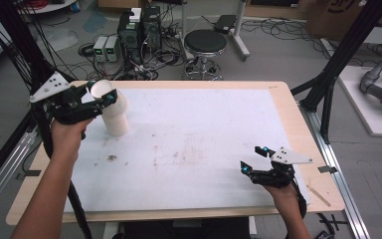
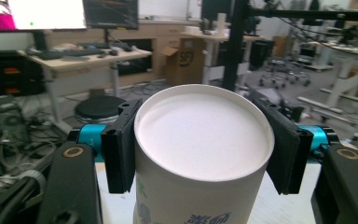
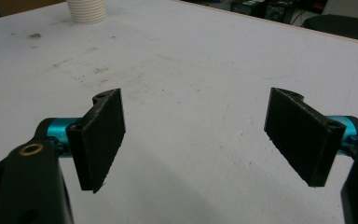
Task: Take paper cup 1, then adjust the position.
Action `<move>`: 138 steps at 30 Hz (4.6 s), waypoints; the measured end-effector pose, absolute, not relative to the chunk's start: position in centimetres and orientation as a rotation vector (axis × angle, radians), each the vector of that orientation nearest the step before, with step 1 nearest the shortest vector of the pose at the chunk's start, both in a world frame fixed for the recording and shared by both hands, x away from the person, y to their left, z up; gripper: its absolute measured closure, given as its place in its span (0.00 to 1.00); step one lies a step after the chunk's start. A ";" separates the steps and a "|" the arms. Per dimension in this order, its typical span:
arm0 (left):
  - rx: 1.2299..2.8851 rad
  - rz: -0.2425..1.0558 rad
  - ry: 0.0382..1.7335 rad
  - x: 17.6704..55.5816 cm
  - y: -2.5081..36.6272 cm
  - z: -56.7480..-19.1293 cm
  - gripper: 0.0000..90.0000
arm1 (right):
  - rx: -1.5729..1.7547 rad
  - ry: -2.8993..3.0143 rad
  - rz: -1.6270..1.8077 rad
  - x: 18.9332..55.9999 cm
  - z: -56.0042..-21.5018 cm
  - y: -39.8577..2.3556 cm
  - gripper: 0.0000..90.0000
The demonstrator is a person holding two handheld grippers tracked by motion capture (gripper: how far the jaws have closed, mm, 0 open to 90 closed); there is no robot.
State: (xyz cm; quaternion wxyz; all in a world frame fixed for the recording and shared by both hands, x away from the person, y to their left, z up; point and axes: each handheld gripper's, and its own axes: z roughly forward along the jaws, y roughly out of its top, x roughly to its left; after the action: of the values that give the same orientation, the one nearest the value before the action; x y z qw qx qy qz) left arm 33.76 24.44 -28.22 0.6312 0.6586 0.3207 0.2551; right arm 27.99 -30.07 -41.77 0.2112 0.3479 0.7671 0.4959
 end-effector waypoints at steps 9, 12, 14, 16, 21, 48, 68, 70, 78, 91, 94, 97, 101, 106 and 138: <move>1.496 0.468 0.663 32.5 22.7 -31.5 0.41 | 0.972 2.147 1.360 27.9 -41.8 -29.9 0.23; 1.518 0.467 0.653 32.1 22.0 -32.3 0.40 | 0.983 2.144 1.363 27.9 -41.8 -29.8 0.23; 1.523 0.449 0.647 32.0 21.6 -32.8 0.40 | 0.983 2.144 1.363 27.9 -41.8 -29.7 0.23; 1.544 0.429 0.641 31.9 21.0 -33.5 0.40 | 0.978 2.156 1.359 27.9 -41.8 -29.6 0.23; 1.577 0.383 0.616 31.6 19.6 -34.9 0.40 | 0.959 2.204 1.372 28.0 -41.9 -29.2 0.23; 1.645 0.224 0.520 32.2 16.2 -37.0 0.40 | 0.865 2.325 1.477 28.4 -41.6 -27.3 0.23; 1.670 0.168 0.458 31.4 14.5 -37.0 0.39 | 0.669 2.456 1.550 29.7 -40.1 -23.5 0.23; 1.672 0.159 0.450 31.4 14.2 -37.0 0.39 | 0.638 2.473 1.555 29.9 -39.9 -22.8 0.23; 1.693 0.128 0.412 31.2 12.7 -37.1 0.39 | 0.554 2.505 1.575 30.4 -39.5 -21.3 0.23; 1.723 0.089 0.375 31.0 10.9 -37.4 0.39 | 0.522 2.514 1.617 30.3 -39.8 -21.3 0.23; 1.735 0.083 0.361 31.0 10.5 -37.5 0.39 | 0.496 2.531 1.619 30.2 -39.9 -20.9 0.23; 1.735 0.073 0.358 31.0 10.1 -37.6 0.39 | 0.486 2.542 1.617 30.1 -40.0 -20.6 0.23; 1.741 0.067 0.350 30.9 9.8 -37.6 0.39 | 0.474 2.555 1.618 30.1 -40.0 -20.2 0.23; 1.746 0.056 0.330 30.9 9.3 -37.6 0.39 | 0.454 2.566 1.628 30.1 -40.0 -19.7 0.23; 1.723 -0.050 0.269 30.7 6.7 -38.4 0.39 | 0.395 2.647 1.733 30.3 -40.9 -17.6 0.30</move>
State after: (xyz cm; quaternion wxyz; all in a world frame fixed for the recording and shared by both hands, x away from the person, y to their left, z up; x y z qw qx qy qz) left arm 30.65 6.67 -38.41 0.6430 0.7564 0.1181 -0.0220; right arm 30.27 -17.61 -40.87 -0.0233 0.1239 0.8300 0.5434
